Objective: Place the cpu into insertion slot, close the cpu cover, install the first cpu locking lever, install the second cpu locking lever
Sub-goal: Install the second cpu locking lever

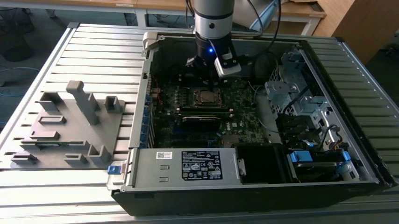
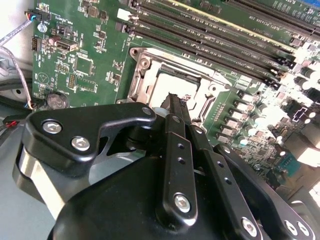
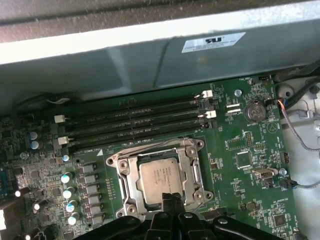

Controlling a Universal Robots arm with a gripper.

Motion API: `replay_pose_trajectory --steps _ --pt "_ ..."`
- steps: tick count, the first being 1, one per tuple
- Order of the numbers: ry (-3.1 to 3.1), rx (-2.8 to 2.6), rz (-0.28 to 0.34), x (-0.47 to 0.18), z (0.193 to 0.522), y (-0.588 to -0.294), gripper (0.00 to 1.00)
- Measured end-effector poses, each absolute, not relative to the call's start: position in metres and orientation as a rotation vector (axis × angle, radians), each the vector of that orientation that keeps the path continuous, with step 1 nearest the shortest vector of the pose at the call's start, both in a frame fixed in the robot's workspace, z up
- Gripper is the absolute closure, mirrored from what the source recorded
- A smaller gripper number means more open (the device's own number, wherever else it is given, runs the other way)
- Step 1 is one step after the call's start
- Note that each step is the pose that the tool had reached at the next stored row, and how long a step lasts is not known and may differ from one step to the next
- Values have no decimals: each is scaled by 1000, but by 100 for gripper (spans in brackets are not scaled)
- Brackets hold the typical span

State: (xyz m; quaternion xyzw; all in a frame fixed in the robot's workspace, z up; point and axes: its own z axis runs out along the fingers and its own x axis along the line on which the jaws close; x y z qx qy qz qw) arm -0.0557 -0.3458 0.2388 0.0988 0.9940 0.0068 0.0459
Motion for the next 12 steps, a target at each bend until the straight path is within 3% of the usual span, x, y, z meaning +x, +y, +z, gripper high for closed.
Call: replay_pose_trajectory --steps 12 --pt "3035 301 21 -56 239 -350 90"
